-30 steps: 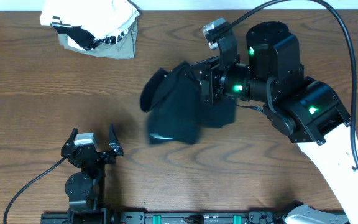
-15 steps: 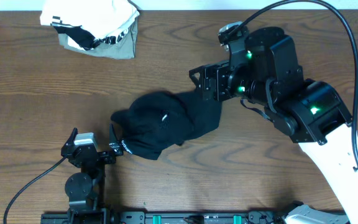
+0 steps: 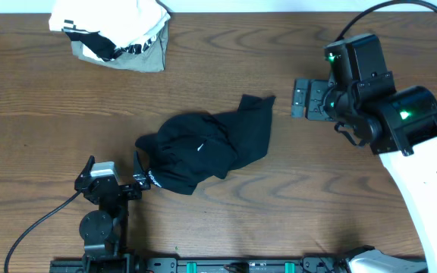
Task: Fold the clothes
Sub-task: 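Drag the black garment leftward to the table center with the right gripper, then grasp the garment's left end with the left gripper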
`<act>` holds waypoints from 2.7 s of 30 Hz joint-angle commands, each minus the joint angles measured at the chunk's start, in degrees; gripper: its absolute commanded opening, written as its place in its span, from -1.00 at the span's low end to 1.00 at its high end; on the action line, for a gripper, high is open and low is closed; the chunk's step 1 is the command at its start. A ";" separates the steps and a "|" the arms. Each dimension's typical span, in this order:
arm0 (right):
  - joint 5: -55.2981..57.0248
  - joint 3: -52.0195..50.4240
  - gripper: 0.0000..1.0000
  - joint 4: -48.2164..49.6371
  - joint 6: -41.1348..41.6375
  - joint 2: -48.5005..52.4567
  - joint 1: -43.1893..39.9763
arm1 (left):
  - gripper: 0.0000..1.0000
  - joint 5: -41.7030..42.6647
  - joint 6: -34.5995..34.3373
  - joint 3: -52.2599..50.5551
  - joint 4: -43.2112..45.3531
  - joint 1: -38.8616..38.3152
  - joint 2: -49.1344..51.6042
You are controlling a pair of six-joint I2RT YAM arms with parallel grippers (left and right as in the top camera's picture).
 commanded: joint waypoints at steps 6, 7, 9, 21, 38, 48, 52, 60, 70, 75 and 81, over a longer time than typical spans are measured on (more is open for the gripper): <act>-8.74 -11.91 0.98 3.80 1.27 1.90 -0.68 | 0.96 -1.33 0.98 -1.49 -1.49 0.26 -0.35; -10.38 -13.60 0.98 5.09 1.25 1.90 -0.68 | 0.96 -1.33 0.96 -1.49 -1.49 0.26 -0.35; -13.81 -16.37 0.99 7.21 1.25 1.90 -0.66 | 0.96 -1.33 0.98 -1.49 -1.46 0.26 -0.35; -19.67 -28.92 0.98 12.02 7.13 1.95 -0.11 | 0.96 7.74 -8.79 -1.44 -0.83 0.24 -0.33; -19.67 -42.51 0.99 25.07 12.22 1.95 2.56 | 0.96 33.42 -34.77 -1.42 0.00 0.24 9.88; -19.65 -47.74 0.99 30.97 12.63 1.95 2.60 | 0.96 27.45 -25.27 7.28 -5.68 0.24 31.23; -19.65 -49.11 0.98 32.72 12.68 1.95 2.60 | 0.96 18.67 -20.83 14.32 -15.61 0.24 36.02; -19.63 -52.24 0.99 39.93 13.66 1.95 2.60 | 0.96 13.62 -15.17 19.69 -21.11 0.24 40.70; -19.45 -55.78 0.98 44.89 13.77 1.95 2.60 | 0.96 12.98 -10.99 19.65 -17.90 0.24 51.45; -19.45 -58.07 0.99 47.63 15.17 1.95 2.60 | 0.97 16.76 -10.58 19.65 -12.92 0.24 57.72; -19.43 -59.63 0.99 49.99 15.15 1.95 2.60 | 0.88 18.40 -10.60 19.80 -11.04 0.24 61.96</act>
